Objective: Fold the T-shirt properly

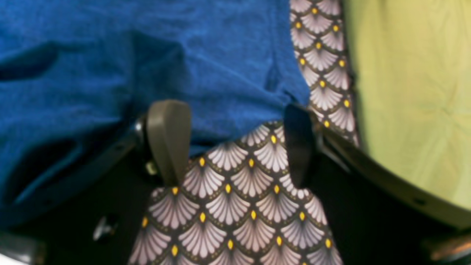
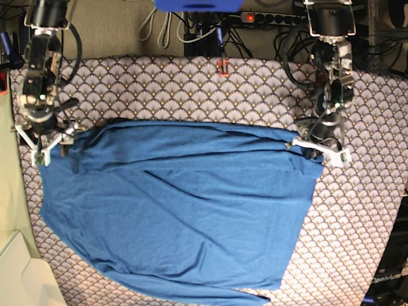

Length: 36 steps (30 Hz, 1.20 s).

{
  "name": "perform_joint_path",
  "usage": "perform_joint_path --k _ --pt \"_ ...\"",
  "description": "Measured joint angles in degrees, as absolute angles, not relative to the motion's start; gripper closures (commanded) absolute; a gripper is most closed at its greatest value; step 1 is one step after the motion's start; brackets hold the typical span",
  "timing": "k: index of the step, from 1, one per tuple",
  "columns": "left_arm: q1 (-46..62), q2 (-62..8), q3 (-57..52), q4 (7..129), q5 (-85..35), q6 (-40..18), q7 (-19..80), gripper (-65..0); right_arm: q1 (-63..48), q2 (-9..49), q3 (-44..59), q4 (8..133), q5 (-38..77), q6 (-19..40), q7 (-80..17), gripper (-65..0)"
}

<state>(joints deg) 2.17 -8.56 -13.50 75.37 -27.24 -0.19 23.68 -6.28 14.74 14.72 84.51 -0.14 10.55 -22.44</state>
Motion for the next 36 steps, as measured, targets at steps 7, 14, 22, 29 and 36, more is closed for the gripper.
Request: perform_joint_path --k 7,14,22,29,36 --pt "2.2 -9.8 -13.7 75.5 -27.5 -0.2 23.8 -0.4 -6.7 14.0 14.8 84.4 -0.1 10.5 -22.2 -40.8" --pt "2.2 -10.6 -13.1 75.5 -27.6 -0.2 23.8 -0.4 -7.0 12.9 14.8 84.4 -0.1 10.6 -21.9 -40.8" --pt "2.2 -10.9 -13.4 75.8 -27.7 -0.2 23.9 -0.4 -7.5 12.9 14.8 84.4 -0.1 10.6 -21.8 -40.8" --pt "2.1 -12.3 -13.6 75.9 -27.9 0.0 24.0 -0.4 -7.5 12.8 14.8 84.4 -0.1 10.6 -21.8 -40.8" --pt "2.1 -12.1 -13.5 75.9 -27.9 0.0 24.0 -0.4 -9.3 13.3 11.7 84.5 -0.1 10.6 -20.9 -40.8"
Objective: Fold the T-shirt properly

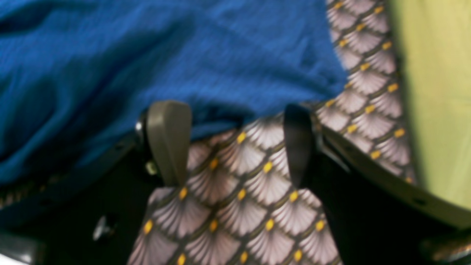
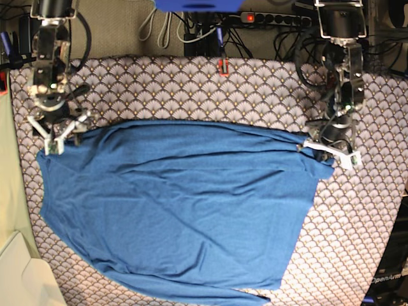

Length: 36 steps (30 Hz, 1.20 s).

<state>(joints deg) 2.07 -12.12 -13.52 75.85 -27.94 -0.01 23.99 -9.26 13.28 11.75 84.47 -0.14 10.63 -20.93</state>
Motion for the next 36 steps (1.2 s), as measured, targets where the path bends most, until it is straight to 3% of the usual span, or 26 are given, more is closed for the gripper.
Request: perform_joint_path --k 36 --pt "2.1 -11.7 -13.2 75.9 -27.9 0.0 24.0 -0.4 -10.7 10.7 11.7 84.4 0.1 10.5 -20.3 -40.8"
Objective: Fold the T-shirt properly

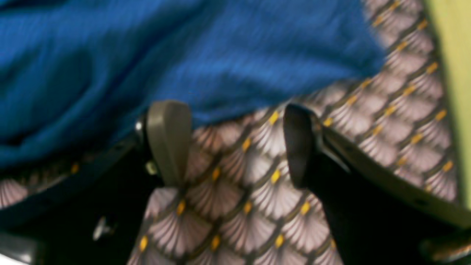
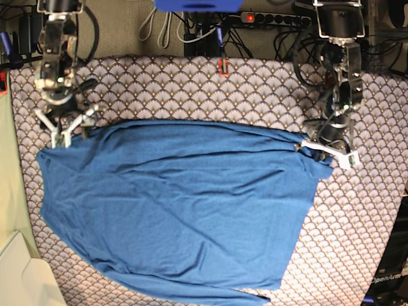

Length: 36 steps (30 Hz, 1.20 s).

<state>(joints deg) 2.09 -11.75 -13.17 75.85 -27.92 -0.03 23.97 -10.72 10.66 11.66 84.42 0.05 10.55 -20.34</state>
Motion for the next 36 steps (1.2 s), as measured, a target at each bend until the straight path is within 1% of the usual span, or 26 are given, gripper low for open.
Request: perform_joint_path --k 13,20,23,28,36 --pt "2.2 -11.7 -13.2 75.9 -27.9 0.0 24.0 -0.4 -10.1 10.7 11.8 84.5 0.1 10.5 -20.3 -40.8" --pt "2.2 -11.7 -13.2 75.9 -27.9 0.0 24.0 -0.4 -11.2 10.8 11.7 84.7 0.1 10.5 -20.1 -40.8" --pt "2.2 -11.7 -13.2 75.9 -27.9 -0.1 23.9 -0.4 -13.0 10.8 11.6 86.9 -0.1 10.5 -20.3 -40.8" --pt "2.2 -11.7 -13.2 75.9 -27.9 -0.2 24.0 -0.4 -15.0 11.2 8.3 90.2 0.0 10.5 -20.0 -40.8" --pt "2.2 -11.7 -13.2 75.9 -27.9 -0.2 23.9 -0.4 -16.1 12.3 3.9 90.3 -0.1 10.5 -20.0 -40.8"
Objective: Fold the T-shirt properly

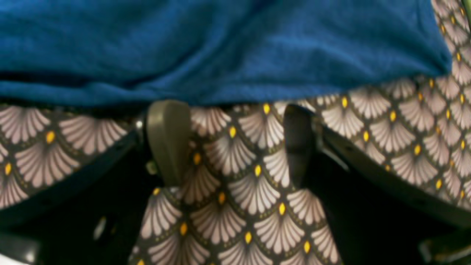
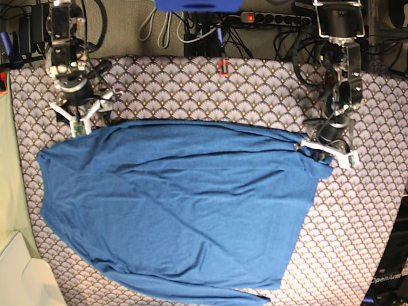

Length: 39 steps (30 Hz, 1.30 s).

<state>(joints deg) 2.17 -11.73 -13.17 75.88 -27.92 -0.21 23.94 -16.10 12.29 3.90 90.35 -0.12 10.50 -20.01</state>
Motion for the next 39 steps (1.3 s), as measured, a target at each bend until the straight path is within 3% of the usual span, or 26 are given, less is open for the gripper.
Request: perform_joint_path --k 16,24,39 --pt "2.2 -11.7 -13.2 75.9 -27.9 -0.2 24.0 -0.4 -16.2 14.5 -1.3 90.2 -0.2 10.5 -19.4 -40.8" --pt "2.2 -11.7 -13.2 75.9 -27.9 -0.2 23.9 -0.4 -15.3 14.1 -2.2 90.2 -7.3 10.5 -19.1 -40.8" --pt "2.2 -11.7 -13.2 75.9 -27.9 -0.2 24.0 -0.4 -12.4 14.2 -2.3 84.7 -7.2 10.5 -12.8 -40.2"
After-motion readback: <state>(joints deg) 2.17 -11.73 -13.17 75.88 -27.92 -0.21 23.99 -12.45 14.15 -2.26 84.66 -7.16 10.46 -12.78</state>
